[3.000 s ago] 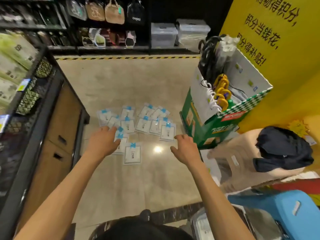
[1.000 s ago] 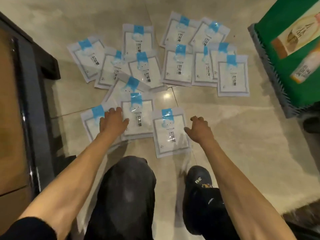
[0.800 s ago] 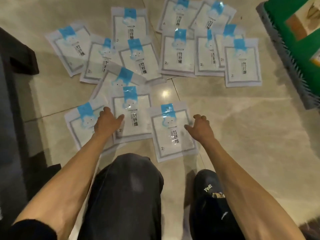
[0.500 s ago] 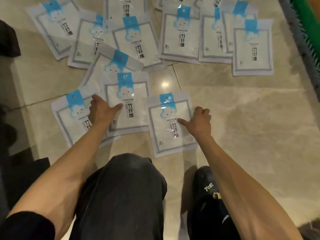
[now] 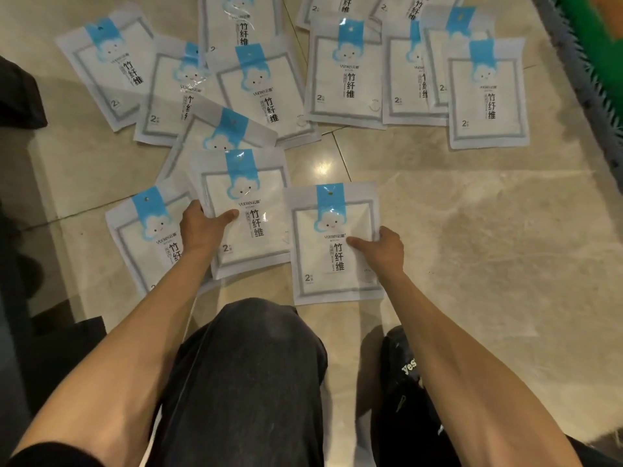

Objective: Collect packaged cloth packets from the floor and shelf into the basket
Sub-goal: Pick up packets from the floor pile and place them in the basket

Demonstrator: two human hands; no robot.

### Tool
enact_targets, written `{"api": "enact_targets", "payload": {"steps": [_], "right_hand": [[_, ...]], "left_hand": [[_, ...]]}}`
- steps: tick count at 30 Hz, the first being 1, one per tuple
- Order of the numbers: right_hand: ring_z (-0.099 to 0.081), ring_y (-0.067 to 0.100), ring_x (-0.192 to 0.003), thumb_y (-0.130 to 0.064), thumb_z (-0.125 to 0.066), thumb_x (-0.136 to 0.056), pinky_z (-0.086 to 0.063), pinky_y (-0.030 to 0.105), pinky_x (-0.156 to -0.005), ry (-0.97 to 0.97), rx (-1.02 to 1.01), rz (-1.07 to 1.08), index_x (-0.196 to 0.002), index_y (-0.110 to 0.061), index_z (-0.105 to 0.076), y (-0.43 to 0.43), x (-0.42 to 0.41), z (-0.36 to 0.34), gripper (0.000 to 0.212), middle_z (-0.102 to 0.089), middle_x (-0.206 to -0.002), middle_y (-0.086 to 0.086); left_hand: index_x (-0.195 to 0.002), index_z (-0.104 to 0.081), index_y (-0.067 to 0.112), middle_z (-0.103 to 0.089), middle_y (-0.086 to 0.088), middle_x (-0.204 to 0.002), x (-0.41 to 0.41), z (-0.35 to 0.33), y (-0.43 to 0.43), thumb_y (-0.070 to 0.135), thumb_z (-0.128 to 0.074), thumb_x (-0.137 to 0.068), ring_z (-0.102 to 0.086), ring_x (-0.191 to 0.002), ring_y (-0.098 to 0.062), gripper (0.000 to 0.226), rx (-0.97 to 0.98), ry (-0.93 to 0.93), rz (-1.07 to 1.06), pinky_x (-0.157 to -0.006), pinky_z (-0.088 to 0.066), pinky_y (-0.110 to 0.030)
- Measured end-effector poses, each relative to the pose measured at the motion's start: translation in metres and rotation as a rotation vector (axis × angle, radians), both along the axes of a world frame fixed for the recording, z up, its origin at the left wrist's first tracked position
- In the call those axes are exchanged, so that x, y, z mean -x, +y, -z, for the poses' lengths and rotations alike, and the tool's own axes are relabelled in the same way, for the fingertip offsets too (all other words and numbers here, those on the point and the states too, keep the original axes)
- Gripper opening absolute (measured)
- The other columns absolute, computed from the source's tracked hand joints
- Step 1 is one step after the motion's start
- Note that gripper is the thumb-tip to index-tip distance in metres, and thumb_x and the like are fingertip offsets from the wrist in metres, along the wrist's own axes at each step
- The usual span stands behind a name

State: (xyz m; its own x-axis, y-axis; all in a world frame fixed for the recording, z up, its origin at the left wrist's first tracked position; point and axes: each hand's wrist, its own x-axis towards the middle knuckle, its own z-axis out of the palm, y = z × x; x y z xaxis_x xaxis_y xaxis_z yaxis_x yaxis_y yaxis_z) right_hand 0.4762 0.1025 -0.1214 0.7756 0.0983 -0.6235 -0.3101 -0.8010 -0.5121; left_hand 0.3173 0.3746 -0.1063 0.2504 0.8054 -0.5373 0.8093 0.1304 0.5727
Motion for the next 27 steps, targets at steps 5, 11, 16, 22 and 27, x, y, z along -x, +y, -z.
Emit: {"api": "enact_targets", "payload": {"steps": [5,11,16,22,27], "right_hand": [[-0.072,0.026,-0.088,-0.015,-0.084,-0.078,-0.060,0.038,-0.074,0.155,-0.287,0.160,-0.102,-0.007,-0.065,0.000,0.004,-0.045,0.032,-0.073,-0.102,0.014],[-0.073,0.019,-0.087,-0.026,-0.086,-0.077,-0.062,0.034,-0.075,0.223,-0.340,0.171,-0.112,-0.004,-0.067,0.004,0.011,-0.168,0.046,-0.074,-0.102,0.007],[-0.072,0.022,-0.101,-0.035,-0.091,-0.069,-0.059,0.041,-0.089,0.291,-0.402,0.180,-0.122,-0.007,-0.065,0.005,0.022,-0.309,0.065,-0.072,-0.117,0.008],[-0.075,0.018,-0.088,-0.015,-0.080,-0.082,-0.059,0.032,-0.075,0.254,-0.452,0.196,-0.105,-0.013,-0.071,-0.012,0.053,-0.504,0.025,-0.077,-0.099,0.003],[-0.075,0.018,-0.085,-0.009,-0.078,-0.083,-0.060,0.027,-0.068,0.203,-0.472,0.285,-0.104,-0.011,-0.070,-0.043,0.081,-0.636,0.022,-0.077,-0.097,0.003]], "left_hand": [[-0.123,-0.059,0.018,-0.069,0.007,-0.105,0.017,-0.036,-0.008,0.008,-0.070,-0.092,-0.067,-0.093,-0.008,0.034,0.183,-0.324,-0.102,-0.073,-0.054,-0.023],[-0.110,-0.067,0.024,-0.073,0.007,-0.101,0.062,-0.145,-0.016,0.017,-0.070,-0.094,-0.071,-0.087,-0.007,0.019,0.295,-0.366,-0.208,-0.076,-0.058,-0.026],[-0.104,-0.069,0.026,-0.076,0.001,-0.101,0.082,-0.288,-0.016,0.024,-0.070,-0.094,-0.073,-0.093,-0.017,0.010,0.439,-0.359,-0.241,-0.084,-0.057,-0.036],[-0.120,-0.068,0.010,-0.075,-0.011,-0.113,0.090,-0.470,-0.025,0.019,-0.065,-0.097,-0.073,-0.101,-0.027,0.025,0.583,-0.388,-0.086,-0.083,-0.061,-0.038],[-0.123,-0.065,0.009,-0.075,-0.010,-0.112,0.091,-0.606,-0.041,0.021,-0.065,-0.097,-0.073,-0.102,-0.027,0.029,0.601,-0.373,0.075,-0.082,-0.060,-0.039]]}}
